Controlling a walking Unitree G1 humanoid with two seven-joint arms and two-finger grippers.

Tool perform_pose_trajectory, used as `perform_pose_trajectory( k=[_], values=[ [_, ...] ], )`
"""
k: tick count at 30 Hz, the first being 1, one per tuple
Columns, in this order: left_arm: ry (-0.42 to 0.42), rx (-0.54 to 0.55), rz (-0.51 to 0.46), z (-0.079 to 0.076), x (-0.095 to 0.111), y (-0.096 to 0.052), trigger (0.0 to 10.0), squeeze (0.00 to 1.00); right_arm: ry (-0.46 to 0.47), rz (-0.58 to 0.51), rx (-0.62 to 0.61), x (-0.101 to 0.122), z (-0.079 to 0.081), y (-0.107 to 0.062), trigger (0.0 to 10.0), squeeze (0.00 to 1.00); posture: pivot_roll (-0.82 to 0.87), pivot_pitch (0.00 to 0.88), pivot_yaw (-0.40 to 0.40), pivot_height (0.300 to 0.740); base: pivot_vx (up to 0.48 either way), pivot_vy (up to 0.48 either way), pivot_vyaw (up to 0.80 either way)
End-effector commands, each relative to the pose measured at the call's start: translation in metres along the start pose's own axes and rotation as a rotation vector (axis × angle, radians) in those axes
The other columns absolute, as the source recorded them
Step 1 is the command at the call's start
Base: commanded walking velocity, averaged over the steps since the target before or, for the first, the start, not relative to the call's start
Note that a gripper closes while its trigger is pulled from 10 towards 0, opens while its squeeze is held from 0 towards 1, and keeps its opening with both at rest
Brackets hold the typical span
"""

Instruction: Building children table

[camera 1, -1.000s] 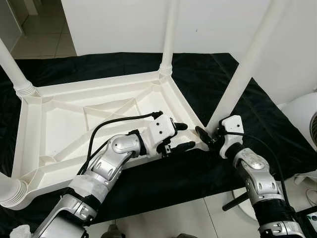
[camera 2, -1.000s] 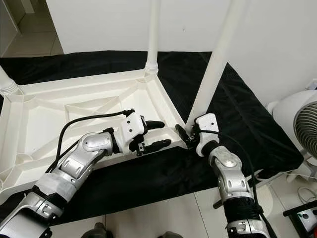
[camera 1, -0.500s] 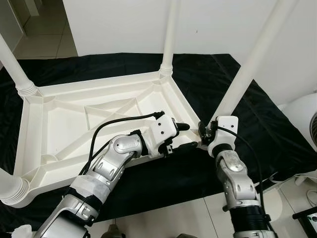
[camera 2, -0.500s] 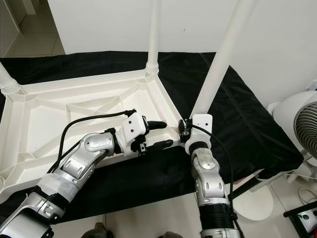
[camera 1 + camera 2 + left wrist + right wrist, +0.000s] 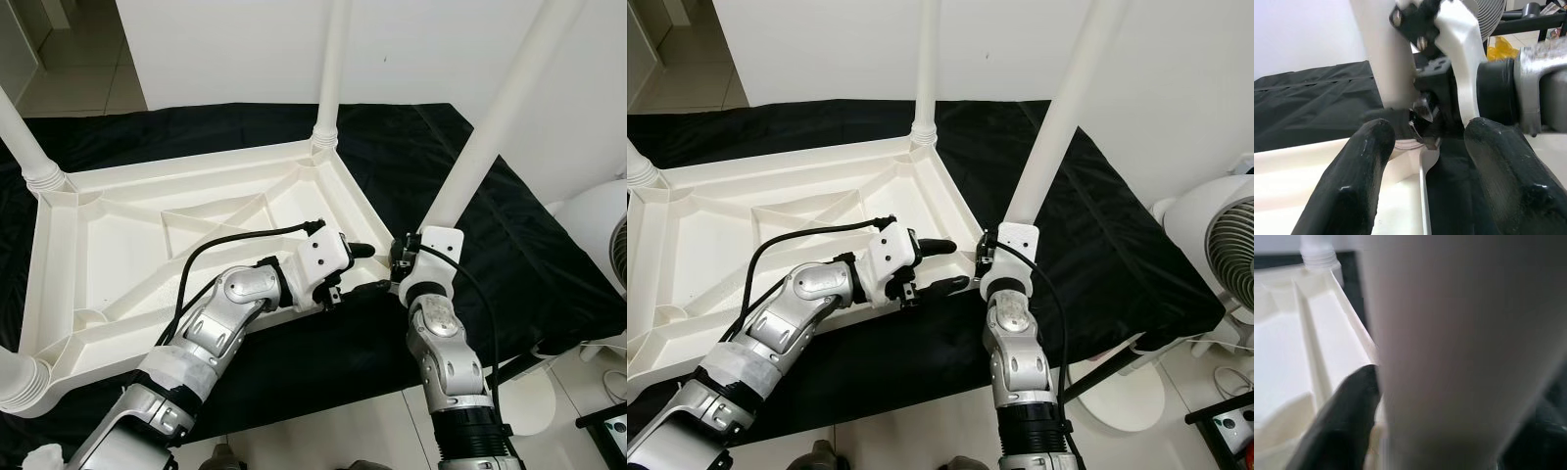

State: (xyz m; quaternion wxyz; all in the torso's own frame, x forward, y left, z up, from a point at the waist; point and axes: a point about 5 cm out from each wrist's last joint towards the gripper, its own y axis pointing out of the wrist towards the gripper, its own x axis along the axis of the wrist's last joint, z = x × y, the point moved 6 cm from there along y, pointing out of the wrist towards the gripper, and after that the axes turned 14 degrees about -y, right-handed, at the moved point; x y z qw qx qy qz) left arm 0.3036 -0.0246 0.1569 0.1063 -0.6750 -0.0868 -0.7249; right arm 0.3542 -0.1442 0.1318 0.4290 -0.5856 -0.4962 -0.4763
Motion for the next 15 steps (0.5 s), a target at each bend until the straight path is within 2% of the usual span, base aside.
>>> perform_pose_trajectory(
  k=[1,6,7,8,12,14,15],
  values=[
    [0.015,-0.062,0.030,-0.007,-0.002,0.000,10.0,0.00,0.045,0.009,0.023,-0.001,0.005,-0.004,10.0,1.00,0.00,0.000,-0.041,0.740,0.000,0.000,0.00],
    [0.018,-0.057,0.033,-0.006,-0.002,-0.002,10.0,0.00,0.011,-0.033,0.121,0.004,-0.001,-0.012,10.0,1.00,0.00,0.001,-0.044,0.740,0.000,0.000,0.00],
    [0.021,-0.057,0.037,-0.005,-0.003,-0.003,10.0,0.00,-0.016,-0.047,0.175,0.004,-0.004,-0.016,10.0,0.00,0.00,0.002,-0.041,0.740,0.000,0.000,0.00],
    [0.021,-0.057,0.037,-0.005,-0.003,-0.003,10.0,0.00,-0.016,-0.047,0.175,0.004,-0.004,-0.016,10.0,0.00,0.00,0.002,-0.041,0.740,0.000,0.000,0.00],
    [0.023,-0.059,0.050,-0.004,-0.005,-0.007,10.0,0.00,-0.096,-0.073,0.308,0.001,-0.013,-0.026,10.0,0.00,0.00,0.002,-0.038,0.740,0.000,0.000,0.00],
    [0.023,-0.059,0.051,-0.004,-0.005,-0.008,10.0,0.00,-0.104,-0.076,0.324,0.001,-0.014,-0.027,10.0,0.00,0.00,0.002,-0.038,0.740,0.000,0.000,0.00],
    [0.025,-0.062,0.052,-0.004,-0.006,-0.008,10.0,0.00,-0.155,-0.095,0.361,0.000,-0.017,-0.028,10.0,0.00,-0.01,0.001,-0.034,0.740,0.000,0.000,0.00]
  ],
)
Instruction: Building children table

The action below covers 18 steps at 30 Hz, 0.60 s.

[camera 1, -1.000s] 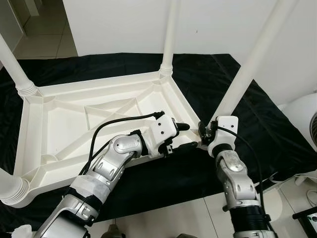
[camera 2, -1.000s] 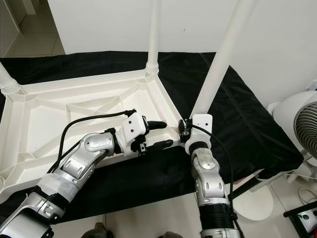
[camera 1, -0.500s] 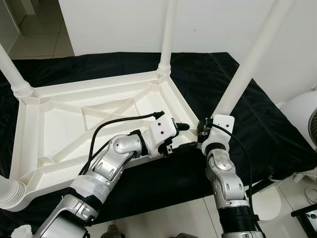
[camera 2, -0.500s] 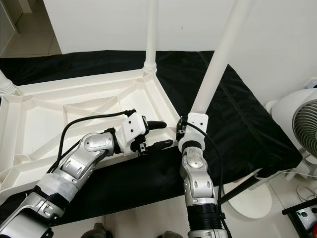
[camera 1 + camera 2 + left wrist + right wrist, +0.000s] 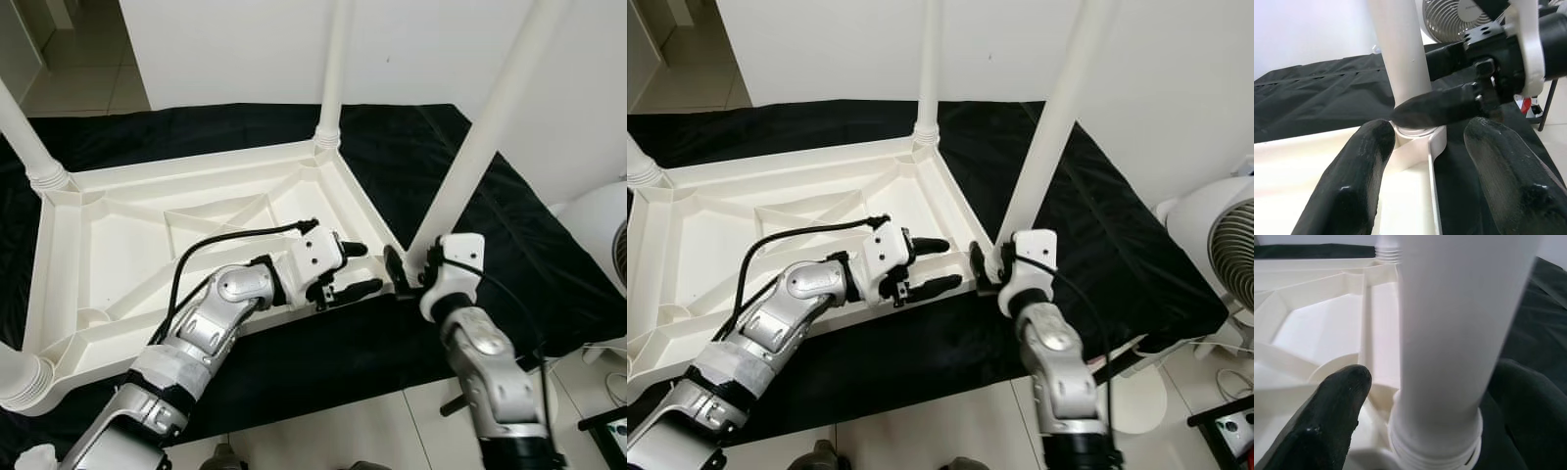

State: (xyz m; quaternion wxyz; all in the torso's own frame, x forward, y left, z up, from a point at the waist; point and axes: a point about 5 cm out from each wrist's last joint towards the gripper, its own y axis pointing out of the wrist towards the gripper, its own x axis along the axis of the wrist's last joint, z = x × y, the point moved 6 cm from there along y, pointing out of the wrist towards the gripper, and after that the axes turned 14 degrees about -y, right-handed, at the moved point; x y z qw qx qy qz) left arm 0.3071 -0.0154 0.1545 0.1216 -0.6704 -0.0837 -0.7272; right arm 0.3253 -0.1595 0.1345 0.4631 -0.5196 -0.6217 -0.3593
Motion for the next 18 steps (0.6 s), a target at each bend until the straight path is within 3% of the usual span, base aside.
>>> perform_pose_trajectory(
  k=[1,4,8,14,15,16,17,18],
  values=[
    [0.014,-0.082,0.027,-0.010,-0.003,-0.001,10.0,0.00,-0.062,-0.029,0.062,0.001,0.001,-0.002,10.0,0.00,-0.01,0.000,-0.034,0.740,0.000,0.000,0.00],
    [0.012,-0.092,0.032,-0.012,-0.003,-0.001,10.0,0.00,-0.135,-0.043,0.138,-0.002,-0.006,-0.001,10.0,0.00,-0.01,0.000,-0.032,0.740,0.000,0.000,0.00],
    [0.014,-0.094,0.037,-0.013,-0.004,-0.001,10.0,0.00,-0.159,-0.057,0.179,-0.002,-0.010,0.006,10.0,0.00,0.00,0.000,-0.032,0.740,0.000,0.000,0.00],
    [0.016,-0.090,0.033,-0.013,-0.003,0.000,10.0,0.00,-0.169,-0.067,0.255,-0.003,-0.003,0.027,10.0,0.00,0.01,0.000,-0.034,0.740,0.000,0.000,0.00],
    [0.017,-0.090,0.032,-0.012,-0.003,0.000,10.0,0.00,-0.169,-0.065,0.267,-0.004,0.000,0.031,9.1,0.00,0.01,0.000,-0.033,0.740,0.000,0.000,0.00],
    [0.017,-0.089,0.032,-0.012,-0.002,0.000,10.0,0.00,-0.169,-0.064,0.277,-0.004,0.001,0.033,9.1,0.00,0.01,0.000,-0.033,0.740,0.000,0.000,0.00],
    [0.017,-0.089,0.031,-0.012,-0.002,0.000,10.0,0.00,-0.166,-0.068,0.289,-0.003,0.004,0.035,7.4,0.00,0.01,0.000,-0.035,0.740,0.000,0.000,0.00],
    [0.017,-0.089,0.031,-0.012,-0.002,0.001,10.0,0.00,-0.163,-0.071,0.297,-0.003,0.005,0.036,7.4,0.00,0.01,0.000,-0.035,0.740,0.000,0.000,0.00]
  ],
)
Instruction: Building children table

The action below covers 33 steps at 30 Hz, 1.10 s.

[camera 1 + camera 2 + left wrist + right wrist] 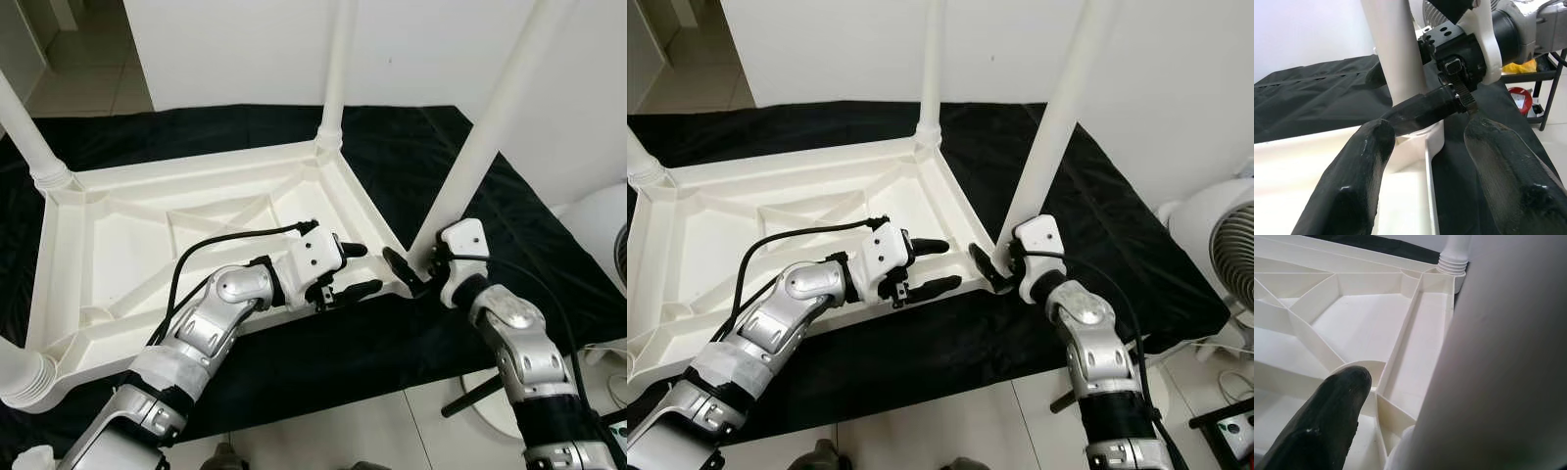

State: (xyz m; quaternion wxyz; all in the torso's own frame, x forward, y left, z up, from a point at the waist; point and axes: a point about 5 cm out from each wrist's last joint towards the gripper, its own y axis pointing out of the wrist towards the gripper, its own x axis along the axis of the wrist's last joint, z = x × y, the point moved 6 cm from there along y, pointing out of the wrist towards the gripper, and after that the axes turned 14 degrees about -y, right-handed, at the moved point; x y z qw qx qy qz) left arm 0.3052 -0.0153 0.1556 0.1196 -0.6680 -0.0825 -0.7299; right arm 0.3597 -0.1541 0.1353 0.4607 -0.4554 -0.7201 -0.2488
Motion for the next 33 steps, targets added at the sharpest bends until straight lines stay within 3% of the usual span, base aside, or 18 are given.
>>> perform_pose_trajectory(
  k=[1,2,3,9,14,15,19,24,26,29,33],
  values=[
    [0.010,-0.085,0.033,-0.011,-0.003,0.001,10.0,0.00,0.003,0.008,0.031,-0.003,0.007,0.003,7.4,0.00,0.01,0.000,-0.035,0.740,0.000,0.000,0.00],
    [0.010,-0.085,0.032,-0.011,-0.003,0.001,10.0,0.00,0.002,0.006,0.044,-0.004,0.010,0.006,2.1,0.00,0.02,0.000,-0.037,0.740,0.000,0.000,0.00],
    [0.011,-0.084,0.031,-0.011,-0.003,0.002,10.0,0.00,0.005,0.006,0.059,-0.005,0.012,0.008,0.0,0.00,0.02,0.000,-0.037,0.740,0.000,0.000,0.00],
    [0.013,-0.074,0.029,-0.010,-0.002,0.000,10.0,0.00,0.019,0.002,0.104,-0.011,0.025,0.009,0.0,0.00,0.02,0.000,-0.043,0.740,0.000,0.000,0.00],
    [0.011,-0.074,0.028,-0.011,-0.002,0.001,10.0,0.00,0.038,-0.004,0.101,-0.014,0.026,0.007,0.0,0.00,0.02,0.000,-0.042,0.740,0.000,0.000,0.00],
    [0.011,-0.075,0.027,-0.011,-0.002,0.002,10.0,0.00,0.049,-0.007,0.092,-0.014,0.025,0.007,10.0,0.00,0.02,0.000,-0.041,0.740,0.000,0.000,0.00],
    [0.012,-0.076,0.026,-0.010,-0.002,0.003,10.0,0.00,0.085,-0.014,0.061,-0.011,0.022,0.005,10.0,0.00,0.01,0.000,-0.041,0.740,0.000,0.000,0.00],
    [0.014,-0.074,0.025,-0.010,-0.002,0.003,10.0,0.00,0.119,0.053,-0.125,-0.012,0.003,0.002,10.0,0.00,0.01,0.000,-0.044,0.740,0.000,0.000,0.00],
    [0.014,-0.074,0.025,-0.010,-0.002,0.003,10.0,0.00,0.119,0.053,-0.125,-0.012,0.003,0.002,10.0,0.00,0.01,0.000,-0.044,0.740,0.000,0.000,0.00],
    [0.010,-0.076,0.024,-0.011,-0.003,0.002,10.0,0.00,0.183,0.080,-0.258,-0.008,0.002,0.002,10.0,0.00,0.00,0.000,-0.048,0.740,0.000,0.000,0.00],
    [0.010,-0.077,0.025,-0.011,-0.003,0.003,10.0,0.00,0.210,0.102,-0.323,-0.008,0.002,0.003,10.0,0.00,0.00,0.000,-0.048,0.740,0.000,0.000,0.00]
  ],
)
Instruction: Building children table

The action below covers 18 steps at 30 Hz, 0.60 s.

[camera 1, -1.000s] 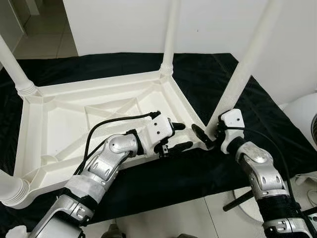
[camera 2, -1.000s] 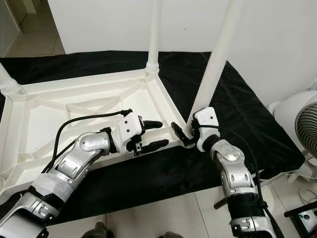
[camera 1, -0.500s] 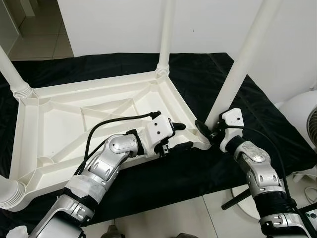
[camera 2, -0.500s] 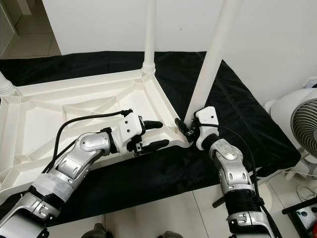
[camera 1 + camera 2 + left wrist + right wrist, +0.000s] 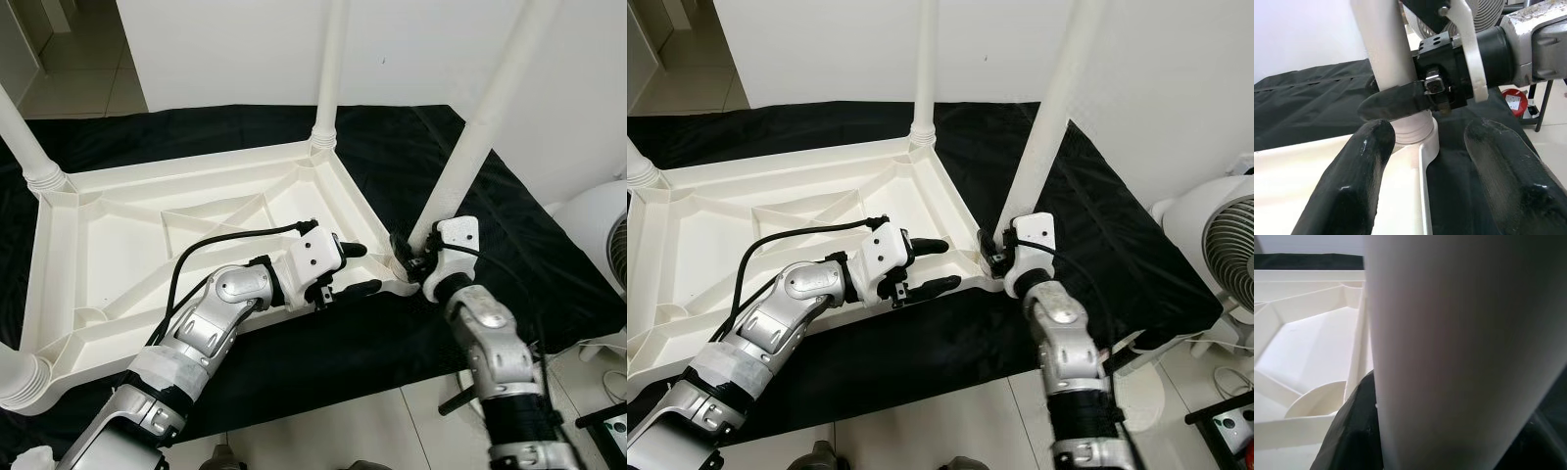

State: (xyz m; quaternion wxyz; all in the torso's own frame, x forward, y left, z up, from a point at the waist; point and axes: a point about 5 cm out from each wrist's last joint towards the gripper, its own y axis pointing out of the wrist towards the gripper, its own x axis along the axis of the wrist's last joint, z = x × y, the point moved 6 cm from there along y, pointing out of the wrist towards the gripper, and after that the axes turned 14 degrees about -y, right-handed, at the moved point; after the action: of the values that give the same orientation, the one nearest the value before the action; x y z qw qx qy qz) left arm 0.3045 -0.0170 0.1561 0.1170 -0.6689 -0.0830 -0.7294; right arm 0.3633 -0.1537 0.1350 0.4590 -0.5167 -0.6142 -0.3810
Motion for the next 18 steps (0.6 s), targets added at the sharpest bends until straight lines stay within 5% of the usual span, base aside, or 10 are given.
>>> perform_pose_trajectory(
  k=[1,7,18],
  values=[
    [0.012,-0.075,0.028,-0.011,-0.004,0.002,10.0,0.00,0.044,0.064,-0.090,-0.007,0.001,-0.001,10.0,0.00,0.00,0.000,-0.051,0.740,0.000,0.000,0.00],
    [0.015,-0.072,0.027,-0.010,-0.004,0.002,10.0,0.00,0.124,0.147,-0.317,-0.009,0.010,-0.005,10.0,0.00,0.01,0.000,-0.059,0.740,0.000,0.000,0.00],
    [0.012,-0.070,0.027,-0.011,-0.004,0.001,10.0,0.00,0.202,0.100,-0.269,0.011,0.029,0.003,10.0,0.00,0.01,0.000,-0.065,0.740,0.000,0.000,0.00]
  ],
)
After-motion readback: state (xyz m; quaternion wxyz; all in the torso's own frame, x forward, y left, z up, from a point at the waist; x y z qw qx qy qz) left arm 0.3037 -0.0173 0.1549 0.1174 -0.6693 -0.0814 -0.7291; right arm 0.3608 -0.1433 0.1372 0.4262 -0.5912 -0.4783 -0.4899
